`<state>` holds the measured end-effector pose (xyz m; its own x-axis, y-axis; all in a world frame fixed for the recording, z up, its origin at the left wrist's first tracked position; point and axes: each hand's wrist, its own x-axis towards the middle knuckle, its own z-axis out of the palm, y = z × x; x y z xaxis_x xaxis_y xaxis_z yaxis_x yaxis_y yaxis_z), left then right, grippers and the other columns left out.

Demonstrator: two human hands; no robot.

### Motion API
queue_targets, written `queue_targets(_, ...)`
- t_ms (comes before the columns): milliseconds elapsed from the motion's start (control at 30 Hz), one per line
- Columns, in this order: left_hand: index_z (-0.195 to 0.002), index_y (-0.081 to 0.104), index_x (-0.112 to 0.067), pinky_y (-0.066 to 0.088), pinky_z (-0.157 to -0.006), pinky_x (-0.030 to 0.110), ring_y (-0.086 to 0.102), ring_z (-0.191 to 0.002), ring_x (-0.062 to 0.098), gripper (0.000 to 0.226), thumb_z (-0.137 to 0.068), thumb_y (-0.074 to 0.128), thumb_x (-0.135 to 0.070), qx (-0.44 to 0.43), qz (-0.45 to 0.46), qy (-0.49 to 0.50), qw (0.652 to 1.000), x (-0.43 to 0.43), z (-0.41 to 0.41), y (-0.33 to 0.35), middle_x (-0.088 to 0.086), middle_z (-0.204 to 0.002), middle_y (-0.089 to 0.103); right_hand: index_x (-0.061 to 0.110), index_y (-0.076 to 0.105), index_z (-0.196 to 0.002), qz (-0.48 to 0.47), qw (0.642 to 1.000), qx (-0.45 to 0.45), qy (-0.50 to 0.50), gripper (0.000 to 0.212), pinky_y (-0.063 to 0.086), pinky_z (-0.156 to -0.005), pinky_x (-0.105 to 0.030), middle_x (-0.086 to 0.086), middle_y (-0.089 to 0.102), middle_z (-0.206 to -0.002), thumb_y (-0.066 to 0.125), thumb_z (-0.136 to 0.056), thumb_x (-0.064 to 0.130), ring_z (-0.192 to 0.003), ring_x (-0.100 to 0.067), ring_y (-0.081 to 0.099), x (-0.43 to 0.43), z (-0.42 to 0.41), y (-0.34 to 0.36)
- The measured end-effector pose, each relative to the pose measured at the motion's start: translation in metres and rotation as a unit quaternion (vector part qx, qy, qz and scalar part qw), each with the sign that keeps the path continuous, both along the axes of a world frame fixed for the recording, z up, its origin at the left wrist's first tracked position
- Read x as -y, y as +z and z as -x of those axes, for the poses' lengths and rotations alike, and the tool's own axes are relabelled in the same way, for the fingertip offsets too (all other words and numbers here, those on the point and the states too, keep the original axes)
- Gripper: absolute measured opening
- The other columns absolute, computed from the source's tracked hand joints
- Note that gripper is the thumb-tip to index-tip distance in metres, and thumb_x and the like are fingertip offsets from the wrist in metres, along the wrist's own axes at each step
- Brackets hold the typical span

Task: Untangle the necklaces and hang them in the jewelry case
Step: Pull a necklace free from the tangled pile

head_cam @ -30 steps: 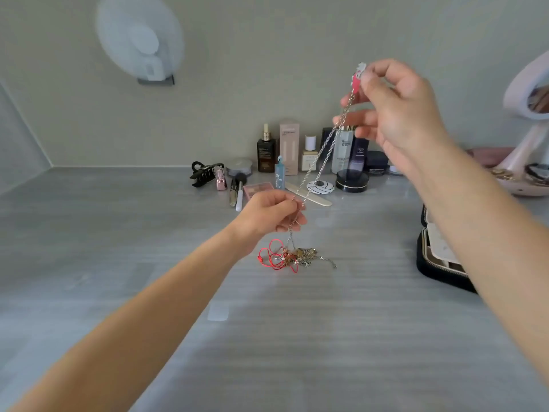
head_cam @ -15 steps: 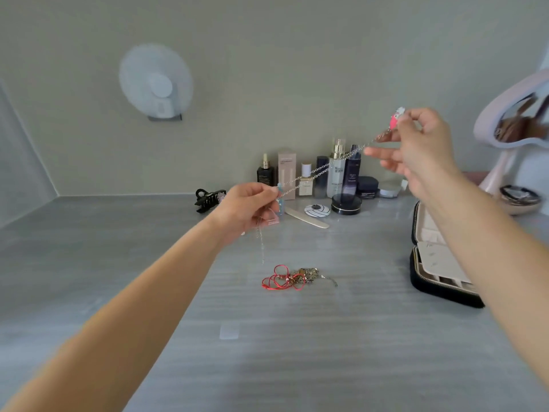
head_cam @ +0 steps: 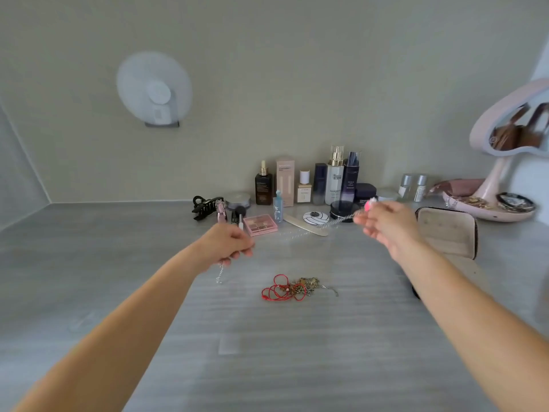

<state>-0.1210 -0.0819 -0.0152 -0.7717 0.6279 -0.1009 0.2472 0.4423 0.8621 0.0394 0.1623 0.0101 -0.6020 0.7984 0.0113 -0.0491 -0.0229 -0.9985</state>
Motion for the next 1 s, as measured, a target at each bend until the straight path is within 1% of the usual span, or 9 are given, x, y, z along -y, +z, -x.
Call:
queue_targets(67, -0.075, 0.062, -0.007, 0.034, -0.038, 0.016, 0.044, -0.041, 0.004, 0.014, -0.088, 0.058, -0.012, -0.024, 0.042, -0.003, 0.999, 0.0, 0.004, -0.014, 0.001, -0.068, 0.065, 0.006, 0.055, -0.094, 0.007, 0.999, 0.034, 0.008, 0.008, 0.049, -0.053, -0.022, -0.011, 0.067, -0.081, 0.047, -0.094, 0.009, -0.069, -0.016, 0.067, -0.004, 0.004, -0.025)
queue_targets(200, -0.078, 0.062, 0.001, 0.042, -0.042, 0.021, 0.052, -0.051, 0.017, 0.015, -0.087, 0.058, -0.01, -0.042, 0.083, -0.015, 0.996, -0.004, 0.014, -0.029, 0.013, -0.073, 0.065, 0.01, 0.059, -0.078, -0.023, 0.996, 0.089, 0.011, 0.013, 0.047, -0.045, -0.017, -0.005, 0.065, -0.072, 0.054, -0.09, 0.011, -0.06, -0.009, 0.064, -0.009, 0.011, -0.055)
queue_targets(333, -0.081, 0.069, 0.0, 0.047, -0.063, 0.024, 0.059, -0.066, 0.017, 0.019, -0.085, 0.06, -0.016, -0.147, 0.125, -0.012, 0.981, -0.008, 0.024, -0.023, 0.007, -0.074, 0.067, 0.01, 0.062, -0.072, -0.097, 0.986, 0.132, 0.011, 0.013, 0.039, -0.037, -0.016, -0.003, 0.056, -0.064, 0.06, -0.085, 0.01, -0.056, -0.011, 0.052, -0.016, 0.014, -0.063)
queue_targets(433, -0.082, 0.069, 0.0, 0.043, -0.061, 0.023, 0.056, -0.067, 0.019, 0.02, -0.084, 0.061, -0.018, -0.165, 0.137, 0.001, 0.977, -0.004, 0.033, -0.02, 0.006, -0.074, 0.062, 0.008, 0.063, -0.073, -0.113, 0.982, 0.151, 0.013, 0.013, 0.037, -0.043, -0.021, -0.003, 0.058, -0.063, 0.061, -0.085, 0.011, -0.055, -0.011, 0.053, -0.021, 0.016, -0.066)
queue_targets(600, -0.074, 0.064, -0.008, 0.04, -0.054, 0.021, 0.052, -0.064, 0.02, 0.013, -0.082, 0.065, -0.019, -0.156, 0.159, 0.026, 0.974, 0.006, 0.042, -0.022, 0.002, -0.065, 0.055, 0.003, 0.064, -0.076, -0.114, 0.978, 0.177, -0.001, 0.013, 0.038, -0.031, -0.014, -0.005, 0.059, -0.062, 0.059, -0.086, 0.01, -0.047, -0.007, 0.058, -0.029, 0.021, -0.073)
queue_targets(667, -0.072, 0.062, -0.012, 0.04, -0.054, 0.02, 0.054, -0.064, 0.02, 0.013, -0.081, 0.067, -0.02, -0.156, 0.172, 0.036, 0.972, 0.009, 0.043, -0.024, 0.005, -0.066, 0.058, -0.001, 0.065, -0.077, -0.107, 0.977, 0.183, -0.003, 0.013, 0.039, -0.031, -0.014, -0.007, 0.059, -0.06, 0.06, -0.085, 0.008, -0.039, -0.005, 0.057, -0.031, 0.022, -0.075)
queue_targets(767, -0.069, 0.061, -0.015, 0.044, -0.058, 0.025, 0.057, -0.064, 0.022, 0.016, -0.079, 0.07, -0.024, -0.169, 0.176, 0.057, 0.968, 0.013, 0.044, -0.029, 0.01, -0.073, 0.065, -0.001, 0.066, -0.074, -0.098, 0.976, 0.196, 0.003, 0.011, 0.042, -0.033, -0.014, -0.009, 0.059, -0.057, 0.063, -0.081, 0.006, -0.042, -0.013, 0.055, -0.032, 0.022, -0.074)
queue_targets(900, -0.083, 0.063, -0.013, 0.05, -0.069, 0.032, 0.057, -0.065, 0.021, 0.013, -0.079, 0.069, -0.024, -0.196, 0.182, 0.09, 0.959, 0.016, 0.038, -0.031, 0.006, -0.082, 0.066, 0.002, 0.062, -0.07, -0.101, 0.973, 0.207, -0.005, 0.009, 0.044, -0.033, -0.015, -0.009, 0.058, -0.056, 0.066, -0.077, 0.006, -0.04, -0.014, 0.054, -0.03, 0.022, -0.071)
queue_targets(1000, -0.093, 0.064, -0.014, 0.044, -0.066, 0.028, 0.055, -0.068, 0.02, 0.018, -0.079, 0.067, -0.025, -0.225, 0.145, 0.103, 0.958, 0.013, 0.024, -0.031, 0.002, -0.086, 0.063, 0.007, 0.06, -0.064, -0.137, 0.971, 0.195, -0.001, 0.018, 0.043, -0.033, -0.015, -0.008, 0.058, -0.058, 0.065, -0.08, 0.01, -0.047, -0.016, 0.053, -0.025, 0.019, -0.072)
